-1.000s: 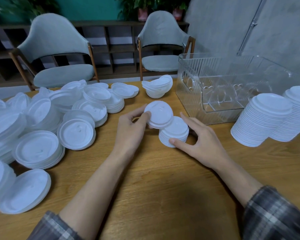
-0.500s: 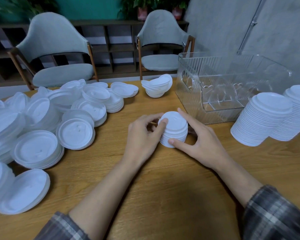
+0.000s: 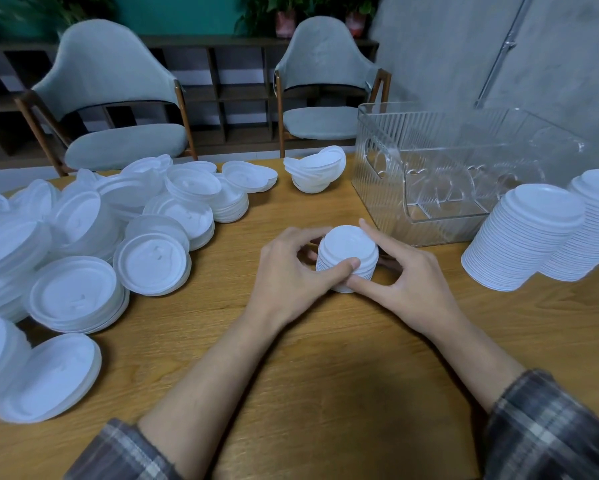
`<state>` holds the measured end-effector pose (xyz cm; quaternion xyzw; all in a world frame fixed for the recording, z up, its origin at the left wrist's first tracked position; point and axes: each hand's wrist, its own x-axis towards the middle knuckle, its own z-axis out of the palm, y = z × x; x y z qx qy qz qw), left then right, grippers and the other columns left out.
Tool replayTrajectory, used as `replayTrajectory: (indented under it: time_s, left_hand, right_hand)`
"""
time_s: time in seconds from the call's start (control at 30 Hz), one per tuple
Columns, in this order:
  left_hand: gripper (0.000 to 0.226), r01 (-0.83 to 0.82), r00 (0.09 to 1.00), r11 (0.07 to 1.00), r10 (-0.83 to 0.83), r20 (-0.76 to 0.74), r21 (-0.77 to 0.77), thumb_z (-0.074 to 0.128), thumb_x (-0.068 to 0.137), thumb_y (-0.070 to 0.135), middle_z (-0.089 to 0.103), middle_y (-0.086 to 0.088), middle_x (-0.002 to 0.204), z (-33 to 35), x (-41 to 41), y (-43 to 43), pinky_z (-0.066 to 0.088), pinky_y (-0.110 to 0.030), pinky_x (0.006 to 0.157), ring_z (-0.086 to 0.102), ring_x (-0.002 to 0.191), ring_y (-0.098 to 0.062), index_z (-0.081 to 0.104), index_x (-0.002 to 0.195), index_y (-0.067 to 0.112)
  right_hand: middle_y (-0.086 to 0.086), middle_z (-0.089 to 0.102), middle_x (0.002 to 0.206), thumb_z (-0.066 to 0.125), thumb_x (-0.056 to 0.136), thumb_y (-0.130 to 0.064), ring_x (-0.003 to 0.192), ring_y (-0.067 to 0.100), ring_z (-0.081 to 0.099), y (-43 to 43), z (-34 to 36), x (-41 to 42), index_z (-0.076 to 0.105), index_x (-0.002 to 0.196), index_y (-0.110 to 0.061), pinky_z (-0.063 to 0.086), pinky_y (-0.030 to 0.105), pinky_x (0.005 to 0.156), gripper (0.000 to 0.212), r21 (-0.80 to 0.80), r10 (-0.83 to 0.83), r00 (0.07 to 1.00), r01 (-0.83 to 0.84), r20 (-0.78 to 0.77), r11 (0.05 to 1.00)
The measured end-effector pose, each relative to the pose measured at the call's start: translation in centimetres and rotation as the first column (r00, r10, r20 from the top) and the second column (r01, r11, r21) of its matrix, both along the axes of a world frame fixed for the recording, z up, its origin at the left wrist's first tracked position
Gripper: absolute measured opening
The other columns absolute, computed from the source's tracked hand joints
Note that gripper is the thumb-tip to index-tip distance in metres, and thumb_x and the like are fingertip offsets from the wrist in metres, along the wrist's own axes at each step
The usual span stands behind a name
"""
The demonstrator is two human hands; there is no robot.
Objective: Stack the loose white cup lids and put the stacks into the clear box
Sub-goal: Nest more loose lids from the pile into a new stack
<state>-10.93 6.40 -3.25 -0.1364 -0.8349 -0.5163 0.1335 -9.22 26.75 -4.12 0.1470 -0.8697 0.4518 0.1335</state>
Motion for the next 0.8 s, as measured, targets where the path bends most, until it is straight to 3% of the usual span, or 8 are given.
replayTrajectory:
  time_s: [0.1,0.2,0.4,0.6,0.7,0.8]
  left_hand:
    - [0.054,0.017,1.0,1.0,-0.017,0.008,0.006,0.092,0.072,0.047,0.072,0.016,0.107,-0.2,0.0,-0.1,0.058,-0.025,0.08,0.068,0.089,-0.006,0.076,0.123,0.035]
    - [0.053,0.028,1.0,1.0,-0.028,0.004,-0.004,0.091,0.073,0.046,0.071,0.016,0.108,-0.3,0.0,-0.1,0.057,-0.025,0.081,0.068,0.091,-0.006,0.075,0.123,0.037]
    - [0.057,0.075,0.997,0.996,-0.075,0.009,-0.056,0.086,0.078,0.053,0.065,0.016,0.116,-1.0,-0.5,0.0,0.05,-0.02,0.085,0.064,0.1,-0.003,0.069,0.13,0.038]
    - [0.058,0.064,0.997,0.992,-0.068,-0.036,-0.107,0.068,0.093,0.058,0.063,0.013,0.12,-1.0,-1.2,-0.5,0.046,-0.016,0.096,0.061,0.109,0.001,0.065,0.141,0.025]
    - [0.044,-0.067,0.986,0.985,0.041,-0.162,-0.158,0.071,0.098,0.034,0.06,0.008,0.121,-0.7,-3.0,-1.2,0.048,-0.024,0.098,0.06,0.111,-0.005,0.065,0.138,0.02]
    - [0.047,-0.136,0.962,0.943,0.051,-0.268,-0.305,0.069,0.096,0.022,0.054,0.001,0.134,-0.2,-5.9,-1.8,0.047,-0.032,0.106,0.055,0.126,-0.015,0.06,0.141,0.016]
  right_hand:
    - [-0.011,0.063,0.141,0.091,0.073,-0.04,0.126,-0.012,0.056,0.1,-0.1,0.0,0.052,0.153,-0.026,0.045,0.011,0.105,0.09,0.012,-0.014,1.0,0.014,-0.006,1.0]
    - [-0.011,0.063,0.142,0.087,0.069,-0.054,0.127,-0.009,0.056,-0.1,0.0,0.0,0.054,0.151,-0.024,0.047,0.017,0.107,0.093,0.001,-0.004,1.0,0.004,0.001,1.0]
    - [-0.015,0.059,0.144,0.083,0.075,-0.059,0.134,-0.004,0.051,-0.1,-0.1,-0.2,0.044,0.157,-0.029,0.045,0.026,0.112,0.095,0.092,-0.007,1.0,0.005,0.029,0.996]
    - [-0.015,0.06,0.136,0.082,0.076,-0.06,0.127,-0.002,0.052,-0.1,-0.2,-0.4,0.044,0.157,-0.028,0.041,0.017,0.106,0.095,0.129,-0.083,0.996,0.08,0.018,0.988]
    - [-0.016,0.058,0.136,0.086,0.077,-0.053,0.125,-0.007,0.048,-0.1,-0.3,-0.6,0.046,0.156,-0.027,0.033,0.007,0.104,0.092,0.134,-0.137,0.991,0.136,-0.001,0.982]
    - [-0.019,0.055,0.137,0.086,0.077,-0.051,0.124,-0.01,0.044,-0.1,-0.4,-0.8,0.045,0.156,-0.029,0.027,-0.001,0.1,0.092,0.135,-0.143,0.99,0.14,0.013,0.981]
